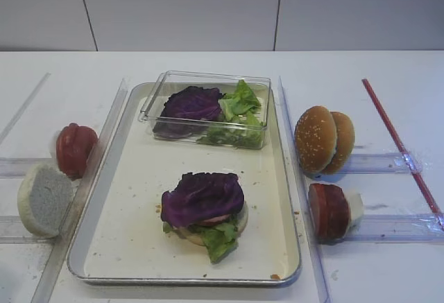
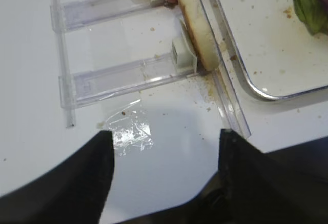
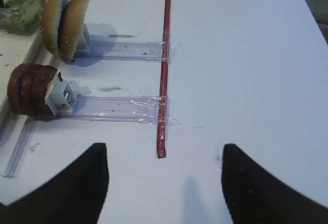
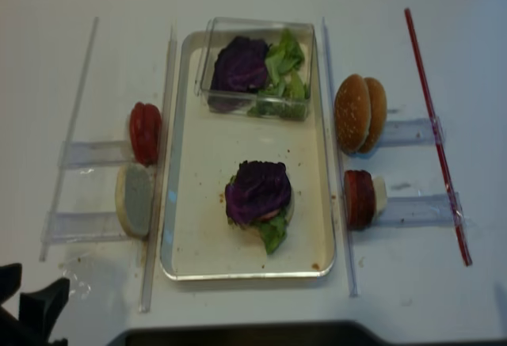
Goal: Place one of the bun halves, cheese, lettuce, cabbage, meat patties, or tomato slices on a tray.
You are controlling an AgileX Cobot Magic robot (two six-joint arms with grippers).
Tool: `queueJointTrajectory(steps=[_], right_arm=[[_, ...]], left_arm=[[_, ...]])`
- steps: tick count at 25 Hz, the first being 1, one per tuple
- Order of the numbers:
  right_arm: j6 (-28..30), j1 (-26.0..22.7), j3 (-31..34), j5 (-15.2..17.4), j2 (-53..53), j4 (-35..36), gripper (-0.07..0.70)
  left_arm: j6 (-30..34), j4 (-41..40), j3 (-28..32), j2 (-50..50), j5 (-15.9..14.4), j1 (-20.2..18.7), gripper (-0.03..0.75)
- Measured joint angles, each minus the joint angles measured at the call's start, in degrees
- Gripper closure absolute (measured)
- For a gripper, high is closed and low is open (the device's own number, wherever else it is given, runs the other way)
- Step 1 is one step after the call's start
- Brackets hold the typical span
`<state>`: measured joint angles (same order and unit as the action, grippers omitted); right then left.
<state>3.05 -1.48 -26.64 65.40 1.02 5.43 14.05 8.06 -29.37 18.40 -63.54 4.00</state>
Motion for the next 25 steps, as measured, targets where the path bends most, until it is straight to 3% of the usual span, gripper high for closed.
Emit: queueJointTrajectory(steps=[14, 20, 25], right_arm=[[-0.1, 0.0, 0.0, 0.0, 0.0, 0.0, 0.143], [-0.1, 0.0, 0.0, 0.0, 0.0, 0.0, 0.150], [-0.1, 0.0, 0.0, 0.0, 0.0, 0.0, 0.153]], left_arm=[[0.0, 0.1, 0.4, -11.2, 1.7, 0.0, 0.307], [0.0, 0.1, 1.1, -18.8, 4.2, 0.0, 0.307], [-0.2, 0.2, 1.5, -19.2, 5.2, 0.0, 0.307]])
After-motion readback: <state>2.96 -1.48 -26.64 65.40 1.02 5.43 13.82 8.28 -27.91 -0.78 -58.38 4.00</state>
